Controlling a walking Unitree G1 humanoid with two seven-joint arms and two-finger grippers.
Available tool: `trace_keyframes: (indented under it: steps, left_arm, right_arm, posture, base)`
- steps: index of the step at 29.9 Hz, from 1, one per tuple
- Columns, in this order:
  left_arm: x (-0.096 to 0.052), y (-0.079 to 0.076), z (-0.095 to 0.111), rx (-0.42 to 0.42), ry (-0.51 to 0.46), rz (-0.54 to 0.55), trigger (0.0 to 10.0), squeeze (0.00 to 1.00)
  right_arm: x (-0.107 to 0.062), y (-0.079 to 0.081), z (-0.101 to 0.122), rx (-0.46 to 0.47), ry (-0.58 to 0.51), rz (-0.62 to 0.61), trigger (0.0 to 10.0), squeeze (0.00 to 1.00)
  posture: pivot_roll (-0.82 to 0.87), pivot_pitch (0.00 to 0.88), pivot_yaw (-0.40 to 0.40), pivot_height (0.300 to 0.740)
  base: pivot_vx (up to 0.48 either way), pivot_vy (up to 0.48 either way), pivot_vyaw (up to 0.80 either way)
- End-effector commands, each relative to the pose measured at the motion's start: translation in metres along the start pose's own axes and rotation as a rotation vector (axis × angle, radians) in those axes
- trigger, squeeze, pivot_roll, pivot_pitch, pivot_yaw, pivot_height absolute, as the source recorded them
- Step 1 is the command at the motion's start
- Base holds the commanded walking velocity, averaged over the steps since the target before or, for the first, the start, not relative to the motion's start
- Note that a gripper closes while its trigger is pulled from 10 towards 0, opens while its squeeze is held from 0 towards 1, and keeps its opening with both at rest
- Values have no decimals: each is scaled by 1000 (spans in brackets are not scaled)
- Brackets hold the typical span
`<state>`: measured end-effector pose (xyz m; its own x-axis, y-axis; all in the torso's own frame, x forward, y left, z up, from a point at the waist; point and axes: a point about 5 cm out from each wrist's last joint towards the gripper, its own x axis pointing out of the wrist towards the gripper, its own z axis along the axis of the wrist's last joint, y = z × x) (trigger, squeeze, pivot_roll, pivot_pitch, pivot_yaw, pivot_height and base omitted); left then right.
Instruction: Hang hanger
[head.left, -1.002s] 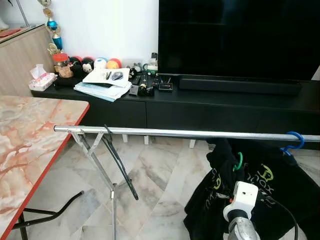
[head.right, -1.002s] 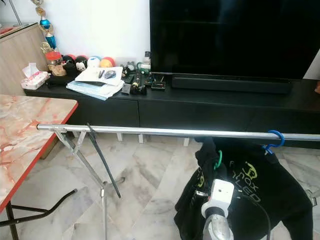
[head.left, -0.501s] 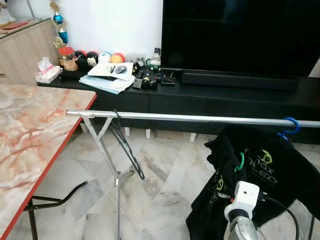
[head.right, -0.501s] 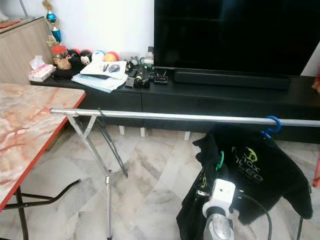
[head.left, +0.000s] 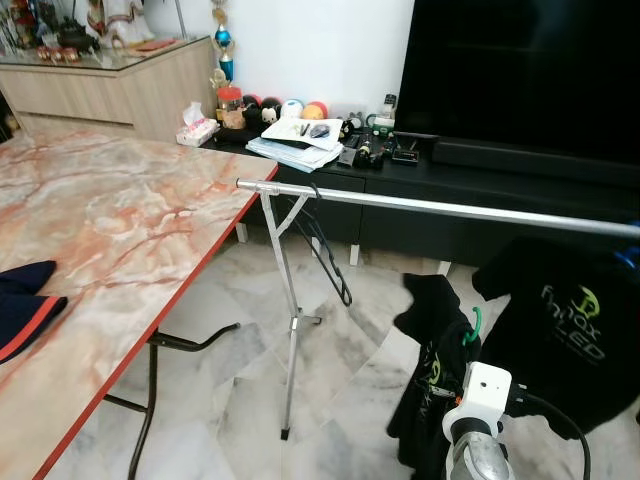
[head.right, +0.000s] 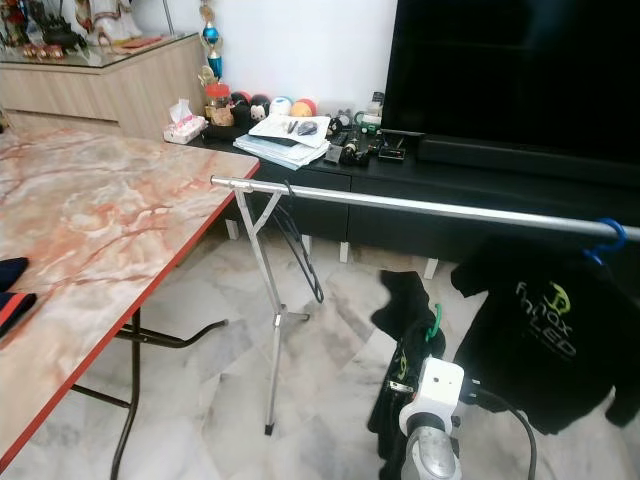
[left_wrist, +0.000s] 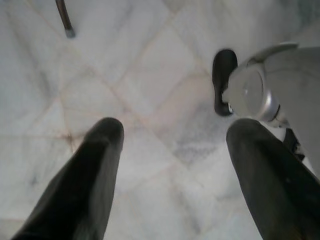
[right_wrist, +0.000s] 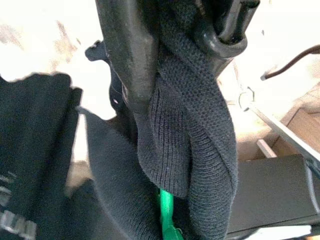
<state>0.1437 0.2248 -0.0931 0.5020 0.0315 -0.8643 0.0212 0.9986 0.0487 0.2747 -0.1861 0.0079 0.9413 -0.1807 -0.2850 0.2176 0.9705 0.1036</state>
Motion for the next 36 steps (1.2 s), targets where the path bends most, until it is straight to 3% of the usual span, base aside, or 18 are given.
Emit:
trace_keyframes:
  steps: [1,5,8,9,13,14,15,16,24,30,36]
  left_arm:
    - [0,-10,-7,6,21,-14,10000,0]
    - [4,-33,-5,10,15,-37,10000,0]
    - [4,-36,-4,11,15,-42,10000,0]
    - [3,-26,-6,8,16,-33,10000,0]
    - [1,-15,-9,6,16,-24,10000,0]
    - [-2,-3,-11,3,15,-13,10000,0]
    - [-2,-3,-11,3,15,-13,10000,0]
    - [-4,7,-11,-1,13,-4,10000,0]
    - [-4,14,-4,-6,5,0,10000,0]
    - [5,-31,3,4,-2,-42,10000,0]
    - [5,-35,3,10,-5,-40,10000,0]
  right_arm:
    - [3,-2,8,6,-35,-15,10000,0]
    - [3,-3,8,5,-34,-23,10000,0]
    - [3,-4,8,5,-34,-26,10000,0]
    - [3,-4,8,3,-33,-30,10000,0]
    - [3,-5,8,0,-32,-37,10000,0]
    - [3,-6,9,-1,-31,-40,10000,0]
    - [3,-6,9,-1,-31,-40,10000,0]
    - [4,-6,9,-3,-29,-45,10000,0]
    - [4,-8,9,-6,-27,-58,10000,0]
    - [4,-8,9,-10,-25,-60,10000,0]
    - [4,-9,8,-17,-16,-63,10000,0]
  posture:
    - [117,0,29,740]
    - [118,0,26,740]
    - [118,0,26,740]
    - [117,0,25,740]
    - [118,0,24,740]
    - [117,3,23,740]
    - [117,3,23,740]
    - [118,5,21,740]
    - [118,8,21,740]
    - [118,6,19,740]
    - [121,7,18,740]
  base:
    - [-345,0,0]
    - [-346,0,0]
    - [-347,0,0]
    - [-349,0,0]
    - [-349,0,0]
    - [-345,0,0]
    - [-345,0,0]
    - [-349,0,0]
    - [-350,0,0]
    - [-351,0,0]
    - [-288,0,0]
